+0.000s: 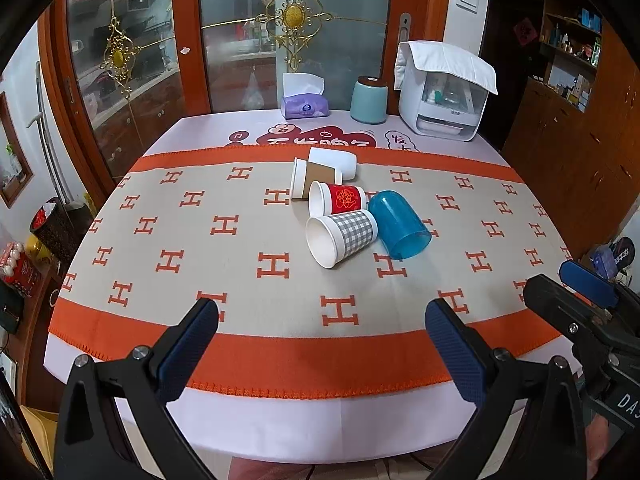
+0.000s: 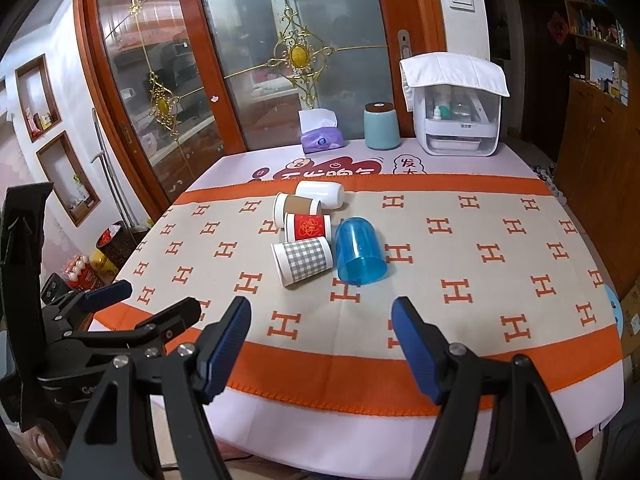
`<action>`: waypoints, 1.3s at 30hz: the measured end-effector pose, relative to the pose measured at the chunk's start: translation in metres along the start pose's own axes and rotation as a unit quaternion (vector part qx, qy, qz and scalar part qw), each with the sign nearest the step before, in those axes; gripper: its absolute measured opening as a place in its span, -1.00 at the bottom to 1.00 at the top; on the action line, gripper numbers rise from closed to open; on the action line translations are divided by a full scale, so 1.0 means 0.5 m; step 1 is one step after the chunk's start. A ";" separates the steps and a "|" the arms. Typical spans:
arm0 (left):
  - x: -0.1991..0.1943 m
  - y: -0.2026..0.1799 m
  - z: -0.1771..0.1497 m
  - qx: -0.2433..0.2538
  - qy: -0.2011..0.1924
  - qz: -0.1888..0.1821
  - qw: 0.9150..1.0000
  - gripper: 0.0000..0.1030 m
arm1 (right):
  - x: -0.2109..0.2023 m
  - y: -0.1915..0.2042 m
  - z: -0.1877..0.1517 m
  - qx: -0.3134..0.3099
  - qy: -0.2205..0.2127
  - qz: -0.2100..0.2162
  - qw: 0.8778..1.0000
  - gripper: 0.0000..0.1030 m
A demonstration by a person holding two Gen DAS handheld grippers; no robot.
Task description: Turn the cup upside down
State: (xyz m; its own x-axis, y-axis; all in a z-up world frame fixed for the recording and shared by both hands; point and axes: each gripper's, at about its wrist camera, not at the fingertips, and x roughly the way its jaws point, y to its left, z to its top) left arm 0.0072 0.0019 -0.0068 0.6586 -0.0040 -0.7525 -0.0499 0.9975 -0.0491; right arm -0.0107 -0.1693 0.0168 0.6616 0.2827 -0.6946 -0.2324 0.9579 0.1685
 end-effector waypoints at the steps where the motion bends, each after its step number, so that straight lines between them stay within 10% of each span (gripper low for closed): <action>1: 0.001 -0.001 -0.001 0.000 0.000 0.000 1.000 0.99 | 0.002 -0.001 0.000 0.000 0.000 0.000 1.000 0.42; 39: 0.023 -0.004 0.021 0.022 0.003 -0.004 1.000 0.98 | 0.018 0.006 0.011 0.002 0.007 0.004 1.000 0.42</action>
State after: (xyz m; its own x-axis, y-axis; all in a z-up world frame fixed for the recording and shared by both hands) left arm 0.0227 0.0006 -0.0084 0.6545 -0.0124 -0.7560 -0.0117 0.9996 -0.0265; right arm -0.0012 -0.1635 0.0148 0.6499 0.2888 -0.7030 -0.2336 0.9561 0.1769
